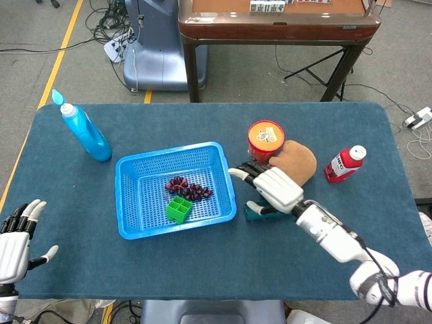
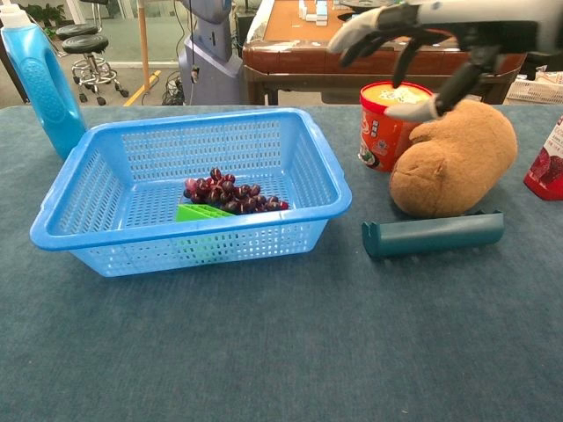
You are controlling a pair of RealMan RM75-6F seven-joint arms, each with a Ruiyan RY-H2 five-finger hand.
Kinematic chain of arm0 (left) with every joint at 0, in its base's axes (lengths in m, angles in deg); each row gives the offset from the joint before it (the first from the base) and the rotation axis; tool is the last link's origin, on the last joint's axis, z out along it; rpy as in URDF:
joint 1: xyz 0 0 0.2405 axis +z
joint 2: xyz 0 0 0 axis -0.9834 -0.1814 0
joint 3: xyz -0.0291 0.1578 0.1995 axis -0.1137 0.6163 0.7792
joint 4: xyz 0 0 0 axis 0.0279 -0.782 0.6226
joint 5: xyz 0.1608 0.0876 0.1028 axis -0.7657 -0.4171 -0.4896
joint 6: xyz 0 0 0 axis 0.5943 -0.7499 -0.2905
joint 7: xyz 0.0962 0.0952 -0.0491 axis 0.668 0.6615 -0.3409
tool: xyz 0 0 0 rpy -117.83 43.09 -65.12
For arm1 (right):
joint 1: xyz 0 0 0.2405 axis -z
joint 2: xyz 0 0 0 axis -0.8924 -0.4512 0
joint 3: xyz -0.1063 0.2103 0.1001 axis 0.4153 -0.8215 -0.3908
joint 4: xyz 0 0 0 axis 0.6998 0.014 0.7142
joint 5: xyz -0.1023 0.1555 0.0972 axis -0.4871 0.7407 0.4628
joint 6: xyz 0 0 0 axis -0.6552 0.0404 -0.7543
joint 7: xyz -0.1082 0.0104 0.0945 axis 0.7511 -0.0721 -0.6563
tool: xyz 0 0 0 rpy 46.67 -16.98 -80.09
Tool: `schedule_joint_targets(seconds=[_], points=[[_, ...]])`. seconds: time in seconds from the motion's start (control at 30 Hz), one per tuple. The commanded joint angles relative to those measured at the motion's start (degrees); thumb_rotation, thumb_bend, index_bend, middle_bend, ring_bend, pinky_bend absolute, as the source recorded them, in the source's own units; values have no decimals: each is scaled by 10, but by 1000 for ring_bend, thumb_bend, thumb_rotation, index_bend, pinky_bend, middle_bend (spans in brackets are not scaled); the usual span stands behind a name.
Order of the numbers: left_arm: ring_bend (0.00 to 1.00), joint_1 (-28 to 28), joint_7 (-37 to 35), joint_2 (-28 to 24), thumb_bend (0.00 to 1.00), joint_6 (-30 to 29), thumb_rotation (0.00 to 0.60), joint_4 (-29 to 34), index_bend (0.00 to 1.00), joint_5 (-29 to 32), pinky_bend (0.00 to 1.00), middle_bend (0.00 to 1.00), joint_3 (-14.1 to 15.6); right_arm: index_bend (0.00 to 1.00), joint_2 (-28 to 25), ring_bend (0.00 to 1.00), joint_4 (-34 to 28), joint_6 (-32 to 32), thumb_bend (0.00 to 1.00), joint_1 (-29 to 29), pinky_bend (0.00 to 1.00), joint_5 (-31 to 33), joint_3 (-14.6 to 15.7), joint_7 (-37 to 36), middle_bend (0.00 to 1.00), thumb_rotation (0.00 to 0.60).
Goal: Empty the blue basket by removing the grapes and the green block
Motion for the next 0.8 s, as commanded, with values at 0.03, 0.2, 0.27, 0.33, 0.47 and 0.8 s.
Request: schedule_joint_targets(seconds=[0.03,0.2,0.27,0.33,0.47,0.8], points=[[90,1,0,-2,189,-2,600,-1,115,-1,153,94,0,134,65,107,55,69,331,-82,298,97,-28,61,168,600],[90,5,-3,-4,188,-8,600,-2,115,-5,154,94,0,181,125,124,112,102,331,-160,316,198,-27,112,179,600],[90,6,-5,-4,188,-9,600,-3,115,-6,154,94,1,182,145,129,131,104,329,-183,318,227,-23,128,180,600],[90,7,-5,-6,189,-9,600,-3,115,-6,153,94,1,182,168,132,152,108,318,-208,318,262,-19,139,180,600],[90,9,-6,-8,188,-12,600,-2,115,-7,154,94,0,182,208,146,200,110,298,-252,330,314,-3,165,187,600],[90,9,-13,-6,189,-5,600,-12,115,3,154,94,-3,182,312,149,336,125,265,-327,335,404,21,183,188,600]])
